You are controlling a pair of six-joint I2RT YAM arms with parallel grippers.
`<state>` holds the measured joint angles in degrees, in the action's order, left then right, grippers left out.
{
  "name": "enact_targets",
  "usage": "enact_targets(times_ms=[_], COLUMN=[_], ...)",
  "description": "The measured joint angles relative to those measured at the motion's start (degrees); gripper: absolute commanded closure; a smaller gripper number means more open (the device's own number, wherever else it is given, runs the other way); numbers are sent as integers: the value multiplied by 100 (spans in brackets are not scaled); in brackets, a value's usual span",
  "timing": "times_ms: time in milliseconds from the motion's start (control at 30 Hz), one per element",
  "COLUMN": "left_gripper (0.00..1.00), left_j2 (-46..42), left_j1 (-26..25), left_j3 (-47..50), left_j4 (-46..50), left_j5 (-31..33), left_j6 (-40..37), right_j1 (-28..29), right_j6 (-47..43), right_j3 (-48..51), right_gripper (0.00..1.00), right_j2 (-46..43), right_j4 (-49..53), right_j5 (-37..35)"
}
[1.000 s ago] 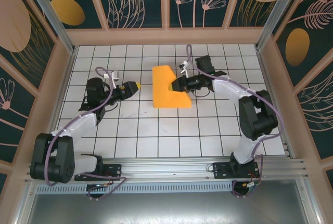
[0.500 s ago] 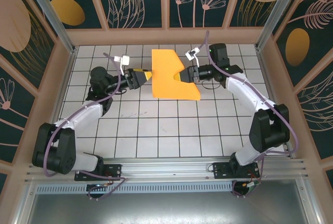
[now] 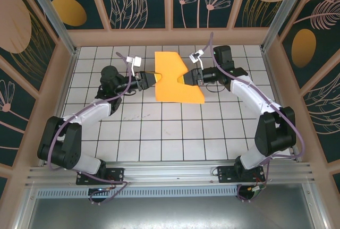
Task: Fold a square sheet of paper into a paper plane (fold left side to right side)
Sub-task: Place a square sheet of paper at the center of the table.
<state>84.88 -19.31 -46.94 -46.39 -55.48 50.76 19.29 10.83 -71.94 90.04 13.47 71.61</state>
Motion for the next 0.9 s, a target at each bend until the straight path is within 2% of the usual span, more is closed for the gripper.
enact_targets(times_ms=[33,133,267,367,500,600,667,767,900], left_gripper=[100,100,100,100,100,100,100,100,100], left_j2=[17,37,181,437,896,1329,1665,2033,2131], left_j1=[-4,-11,-11,-11,-11,-11,-11,-11,-11], left_j3=[-2,-61,-146,-144,-68,44,76,127,177], left_j4=[44,446,1108,1443,1764,1917,2057,2302,2481], left_j5=[4,151,516,745,1034,1187,1292,1467,1655], left_j6=[-33,-221,-575,-754,-970,-1147,-1281,-1432,-1523], right_j1=[0,-13,-151,-345,-531,-538,-525,-466,-199], right_j6=[-4,-46,-52,4,76,131,164,247,428], right_j3=[0,11,188,415,839,1121,1287,1545,1641], right_gripper=[64,47,28,20,18,19,24,40,69], right_j2=[0,0,-46,-136,-339,-431,-431,-404,-120], right_j4=[2,74,186,256,258,238,181,83,-190], right_j5=[-52,-407,-1377,-2260,-3449,-4109,-4363,-4566,-4629])
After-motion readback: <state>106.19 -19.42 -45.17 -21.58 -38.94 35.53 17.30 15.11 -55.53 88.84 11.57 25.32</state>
